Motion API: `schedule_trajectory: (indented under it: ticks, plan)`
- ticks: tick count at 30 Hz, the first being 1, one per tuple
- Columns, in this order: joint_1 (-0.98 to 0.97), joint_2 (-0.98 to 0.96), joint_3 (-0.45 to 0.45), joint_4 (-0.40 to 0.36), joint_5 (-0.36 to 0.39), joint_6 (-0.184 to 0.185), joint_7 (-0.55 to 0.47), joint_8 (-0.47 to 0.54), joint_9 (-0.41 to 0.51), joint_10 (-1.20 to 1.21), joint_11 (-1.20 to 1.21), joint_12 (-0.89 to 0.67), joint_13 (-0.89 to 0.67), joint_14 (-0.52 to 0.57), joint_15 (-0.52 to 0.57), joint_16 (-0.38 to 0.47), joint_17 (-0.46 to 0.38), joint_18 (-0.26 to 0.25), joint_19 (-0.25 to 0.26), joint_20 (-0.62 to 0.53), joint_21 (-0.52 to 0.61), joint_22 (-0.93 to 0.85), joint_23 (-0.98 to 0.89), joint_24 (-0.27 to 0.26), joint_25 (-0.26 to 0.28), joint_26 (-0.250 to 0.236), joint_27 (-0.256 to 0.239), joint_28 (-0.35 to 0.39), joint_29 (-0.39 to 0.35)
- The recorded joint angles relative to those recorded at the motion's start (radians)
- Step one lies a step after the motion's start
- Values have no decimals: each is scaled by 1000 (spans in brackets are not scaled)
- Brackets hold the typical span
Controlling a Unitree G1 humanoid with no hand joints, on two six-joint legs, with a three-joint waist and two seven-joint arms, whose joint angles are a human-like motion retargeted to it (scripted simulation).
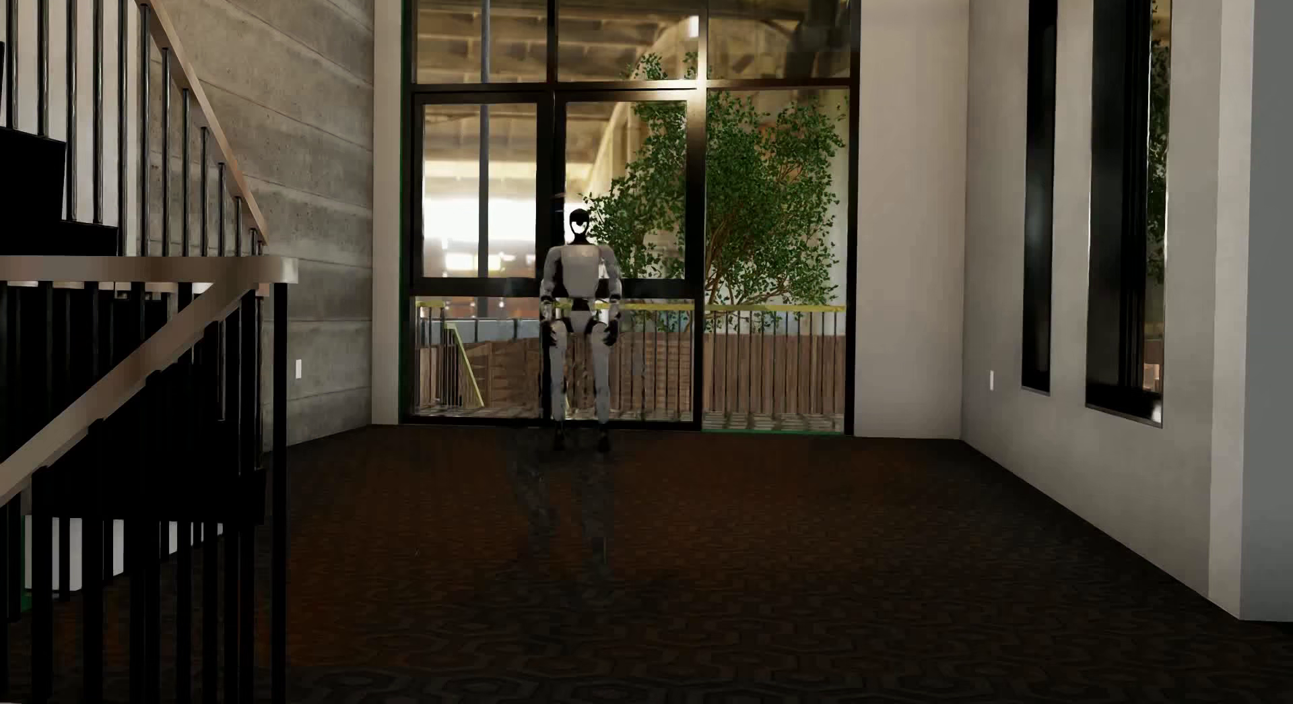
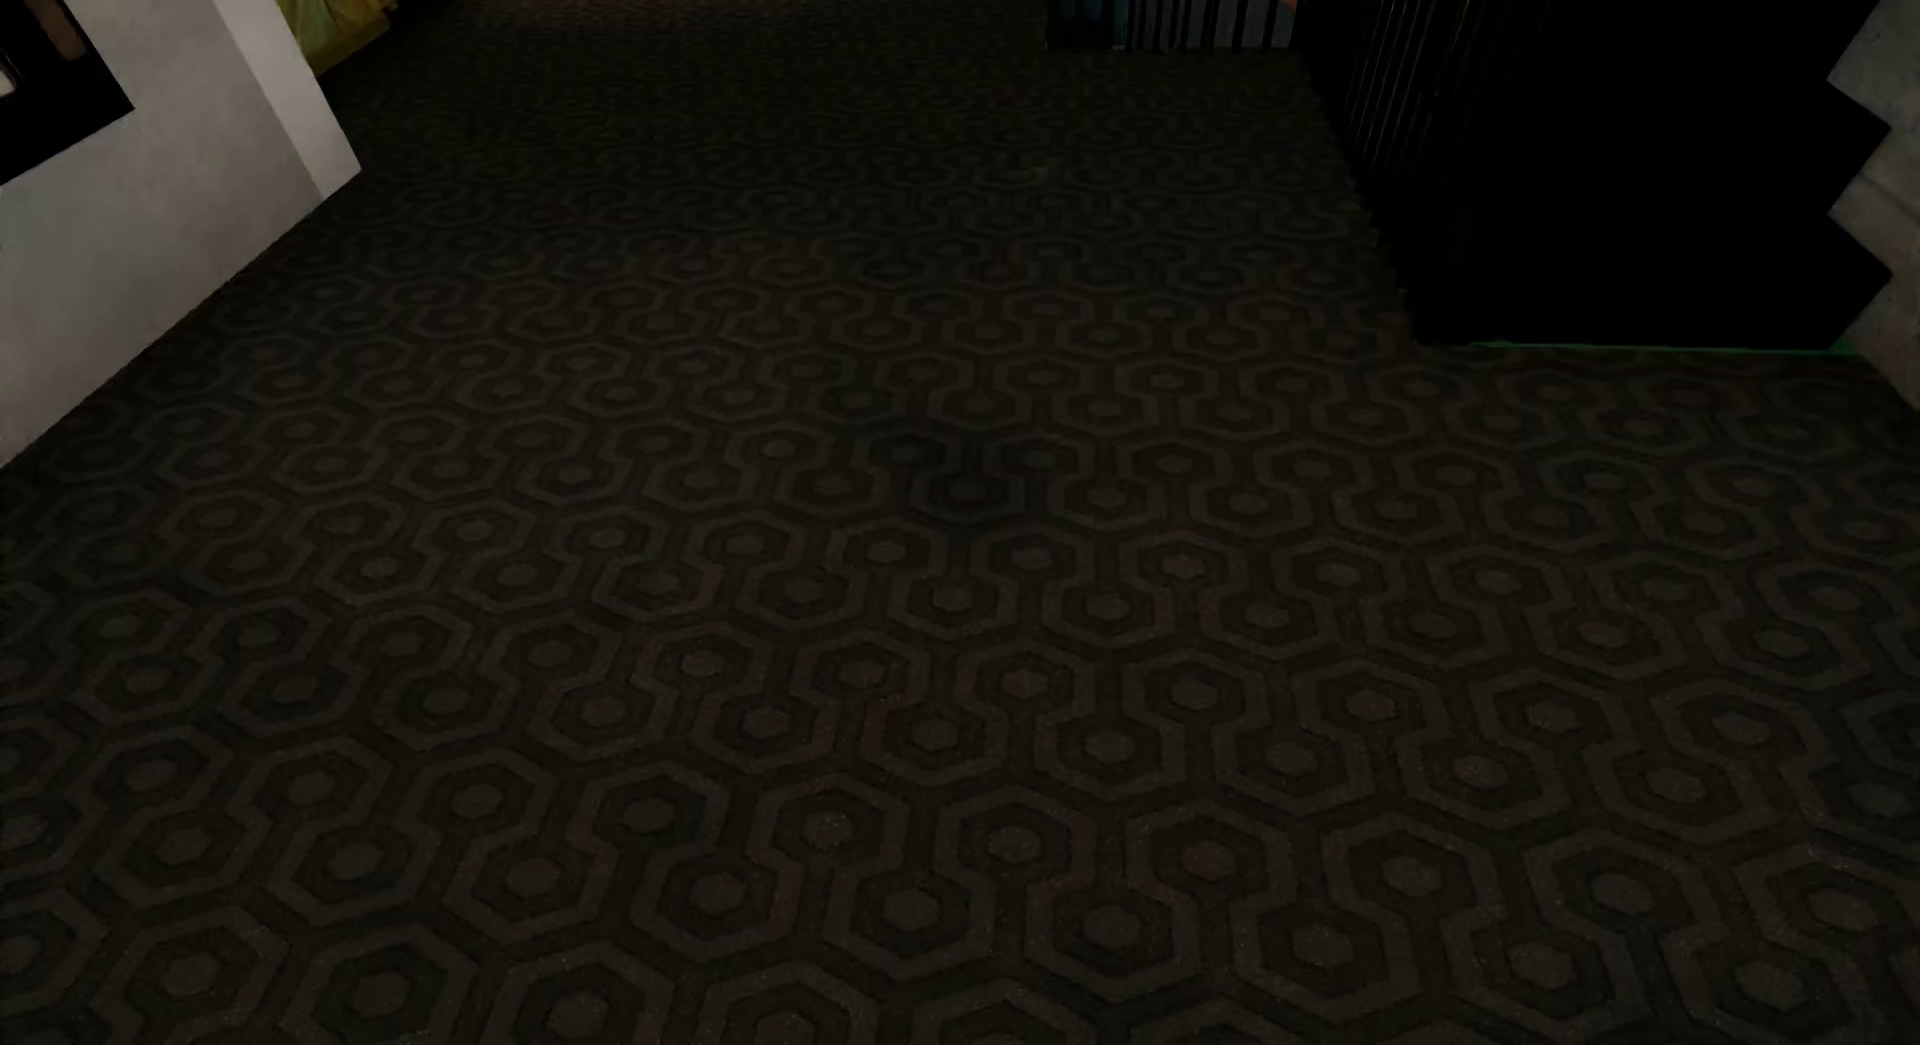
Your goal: Move forward
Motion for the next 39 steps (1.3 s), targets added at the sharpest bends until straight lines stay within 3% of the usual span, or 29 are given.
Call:
schedule_trajectory:
  ticks: [4,6,7,9,12,16,18,22,24,29,33,35,36,38,39]
  plan:
    - [-7,-5,-1,2,2,2,0,0,1,6,11,0,0,-2,-18,1,-1,0,0,-1,2,0,0,0,0,0,0,0,0]
    - [-40,-51,1,1,5,0,0,0,4,53,230,0,-1,-9,-142,2,1,0,0,3,3,3,1,0,0,0,0,0,0]
    - [-71,-92,2,-3,10,-1,0,0,8,224,216,3,0,-43,-143,1,2,0,0,10,7,3,0,0,0,0,0,0,0]
    - [-77,-115,-6,-2,18,-5,0,0,25,257,237,29,13,-122,-89,-3,8,0,0,40,19,-25,-7,0,0,0,0,0,0]
    - [-23,-108,-15,6,18,-11,0,0,18,257,269,60,41,-222,-118,0,24,0,0,41,-8,-15,4,0,0,0,0,0,0]
    - [-1,-88,-24,9,27,-11,0,0,3,265,271,88,51,-276,-205,5,12,0,0,78,-26,4,3,0,0,0,0,0,0]
    - [-75,-88,2,21,41,0,0,0,4,362,274,96,46,-251,-244,10,7,0,0,93,-23,-31,19,0,0,0,0,0,0]
    - [-455,-68,22,33,79,47,0,0,47,825,272,59,6,-199,-294,-16,-10,0,0,107,-38,-9,-4,0,0,0,0,0,0]
    - [-625,-33,70,21,69,44,0,0,52,910,235,73,-29,-182,-334,-26,7,0,0,123,-75,7,-33,0,0,0,0,0,0]
    - [-854,108,156,38,24,17,0,0,92,595,187,147,-127,-8,-443,-16,37,0,0,171,-146,79,-340,0,0,0,0,0,0]
    - [-858,262,188,91,-9,6,0,0,101,422,212,153,-214,91,-525,-12,66,0,0,254,-168,202,-516,0,0,0,0,0,0]
    - [-864,284,197,72,-48,-32,0,0,85,507,202,145,-217,219,-375,4,74,0,0,251,-152,235,-539,0,0,0,0,0,0]
    - [-859,271,190,42,-57,-48,0,0,90,561,247,124,-209,233,-195,10,69,0,0,236,-136,250,-527,0,0,0,0,0,0]
    - [-768,121,150,-16,-51,-54,0,0,107,593,574,75,-197,168,288,19,33,0,0,196,-65,229,-451,0,0,0,0,0,0]
    - [-704,-3,132,-34,-48,-63,0,0,111,594,807,53,-200,125,382,27,14,0,0,176,-10,195,-395,0,0,0,0,0,0]
